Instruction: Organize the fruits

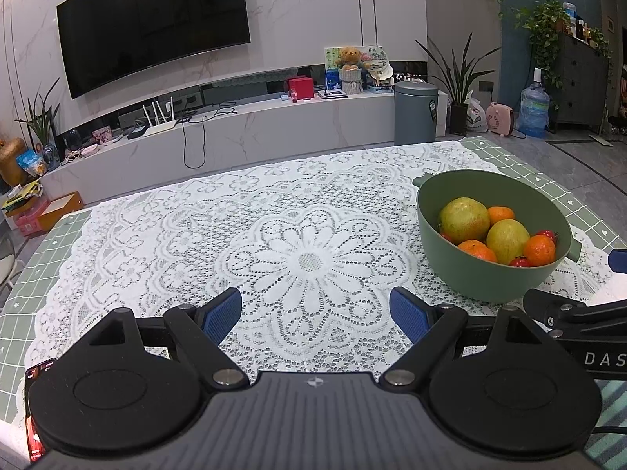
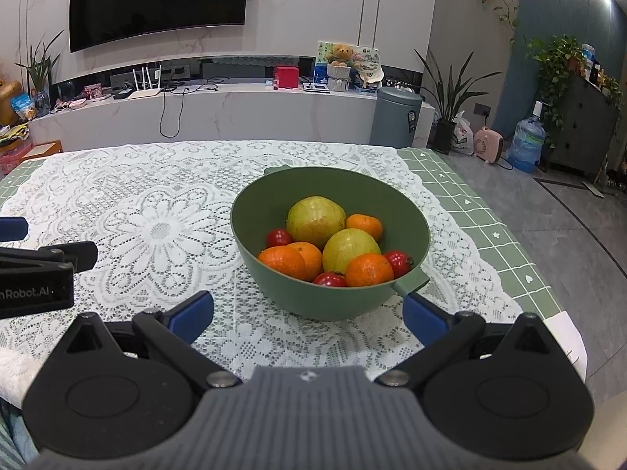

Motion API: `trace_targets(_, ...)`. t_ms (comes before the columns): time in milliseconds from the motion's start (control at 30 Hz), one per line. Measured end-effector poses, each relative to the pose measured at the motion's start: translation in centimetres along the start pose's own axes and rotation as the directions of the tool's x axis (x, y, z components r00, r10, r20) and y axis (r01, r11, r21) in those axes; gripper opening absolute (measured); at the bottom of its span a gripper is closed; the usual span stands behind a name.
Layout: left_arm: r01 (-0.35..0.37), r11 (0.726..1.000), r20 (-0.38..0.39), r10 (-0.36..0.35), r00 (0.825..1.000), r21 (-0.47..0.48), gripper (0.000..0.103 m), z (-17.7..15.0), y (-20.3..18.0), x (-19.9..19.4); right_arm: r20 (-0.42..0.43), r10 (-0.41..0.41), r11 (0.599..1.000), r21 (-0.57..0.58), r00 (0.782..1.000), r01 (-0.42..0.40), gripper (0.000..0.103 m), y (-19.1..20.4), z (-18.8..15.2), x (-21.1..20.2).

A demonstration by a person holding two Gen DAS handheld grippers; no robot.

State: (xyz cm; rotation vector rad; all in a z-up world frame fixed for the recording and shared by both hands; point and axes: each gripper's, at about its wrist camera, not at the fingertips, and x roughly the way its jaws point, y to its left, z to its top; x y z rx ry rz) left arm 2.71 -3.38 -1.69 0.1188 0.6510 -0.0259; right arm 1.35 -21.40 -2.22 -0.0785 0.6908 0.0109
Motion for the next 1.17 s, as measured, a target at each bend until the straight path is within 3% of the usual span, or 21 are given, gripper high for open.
trace_targets(1167, 0.014, 0.999, -0.010, -0.014, 1.000, -0.032, 0.100, 0.05, 0.46, -0.14, -0.037, 0.008, 1.000, 0.009, 0.999, -0.008, 0.099, 0.01, -0.30, 0.60)
